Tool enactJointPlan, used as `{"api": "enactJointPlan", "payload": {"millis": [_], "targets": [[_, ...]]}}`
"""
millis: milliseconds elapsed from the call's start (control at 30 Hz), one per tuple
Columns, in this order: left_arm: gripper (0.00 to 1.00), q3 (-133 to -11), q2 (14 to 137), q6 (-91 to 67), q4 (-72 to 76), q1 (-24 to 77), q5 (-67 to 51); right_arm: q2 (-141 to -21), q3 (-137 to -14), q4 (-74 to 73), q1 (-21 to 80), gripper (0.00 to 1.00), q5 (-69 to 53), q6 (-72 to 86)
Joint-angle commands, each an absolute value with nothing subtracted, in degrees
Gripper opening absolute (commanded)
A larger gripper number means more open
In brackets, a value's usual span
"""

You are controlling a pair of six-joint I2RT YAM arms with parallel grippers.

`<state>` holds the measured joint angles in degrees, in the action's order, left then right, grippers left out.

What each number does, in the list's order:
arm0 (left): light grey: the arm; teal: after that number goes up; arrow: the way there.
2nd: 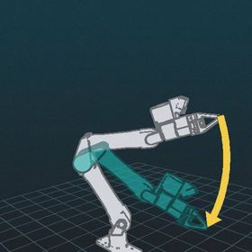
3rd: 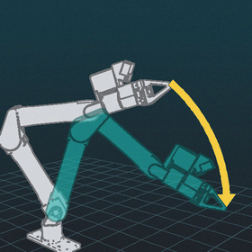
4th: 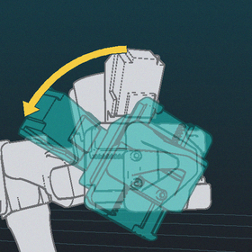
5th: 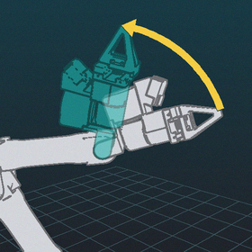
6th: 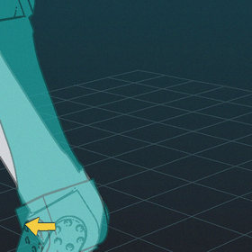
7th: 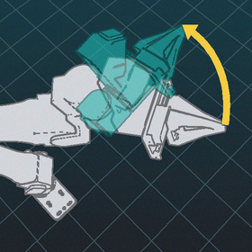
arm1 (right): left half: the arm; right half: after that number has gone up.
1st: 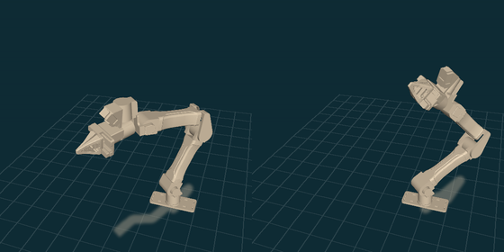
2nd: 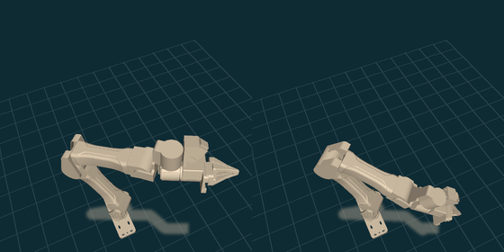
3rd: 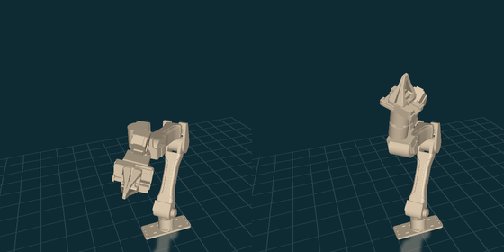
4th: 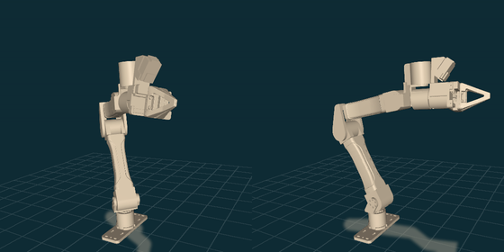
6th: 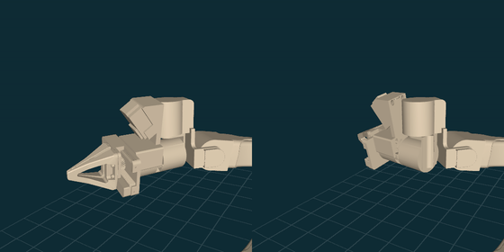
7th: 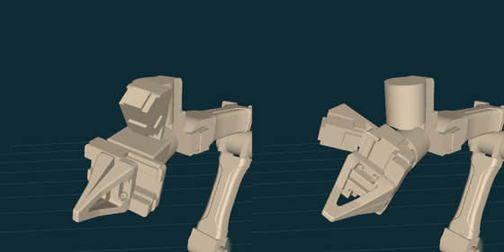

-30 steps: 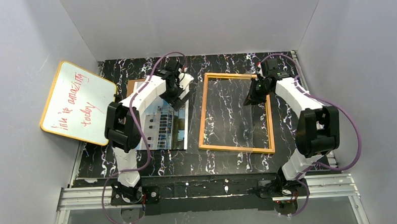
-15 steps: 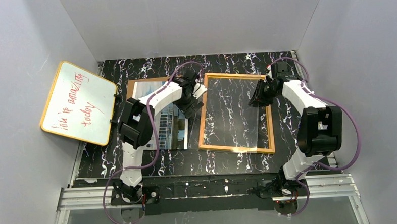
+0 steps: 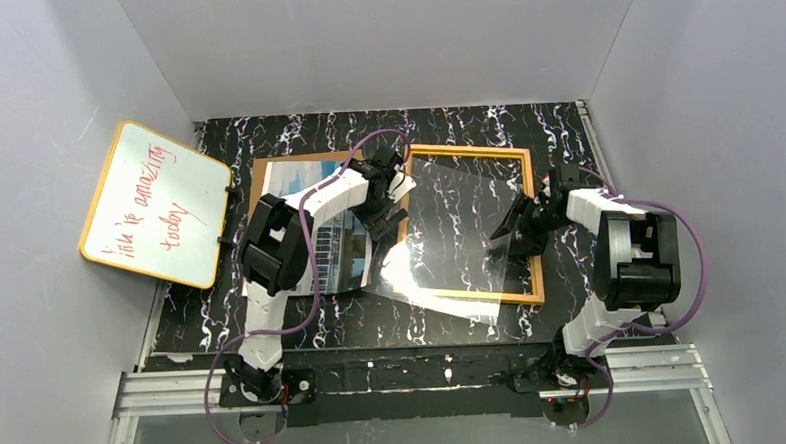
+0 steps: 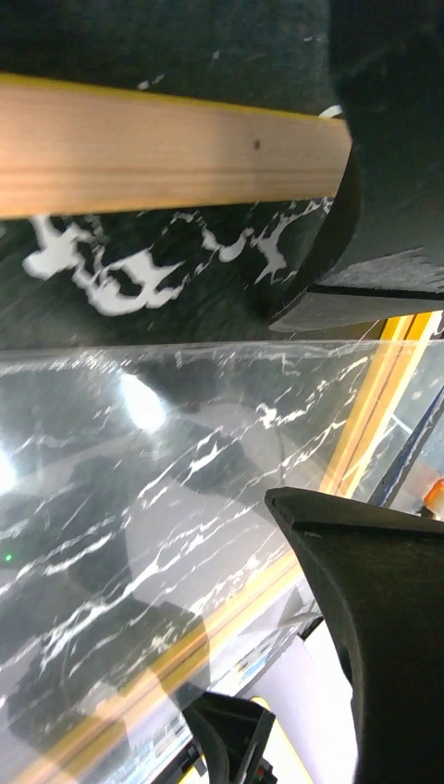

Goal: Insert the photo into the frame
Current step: Place the photo frame item in the photo frame.

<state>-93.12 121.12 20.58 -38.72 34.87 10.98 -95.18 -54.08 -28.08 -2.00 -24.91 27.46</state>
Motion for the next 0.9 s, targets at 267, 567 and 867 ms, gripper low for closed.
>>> {"api": "enactJointPlan", "payload": {"millis": [267,567,867], "targets": [[0.98,-88.42,119.29,21.19,-38.72,35.51,12.16,-84.85,-45.98,-27.56,-2.55,0.83,-25.16,31.64],[0.97,-88.10,118.90,21.01,-38.76,35.44,11.74,-77.18,-38.98,-30.72,-2.55,0.82,-26.98,31.74],[0.97,-88.35,118.52,20.70,-38.87,35.57,11.19,-80.99,-34.03,-21.19,-2.48,0.74,-33.76,34.65]]}}
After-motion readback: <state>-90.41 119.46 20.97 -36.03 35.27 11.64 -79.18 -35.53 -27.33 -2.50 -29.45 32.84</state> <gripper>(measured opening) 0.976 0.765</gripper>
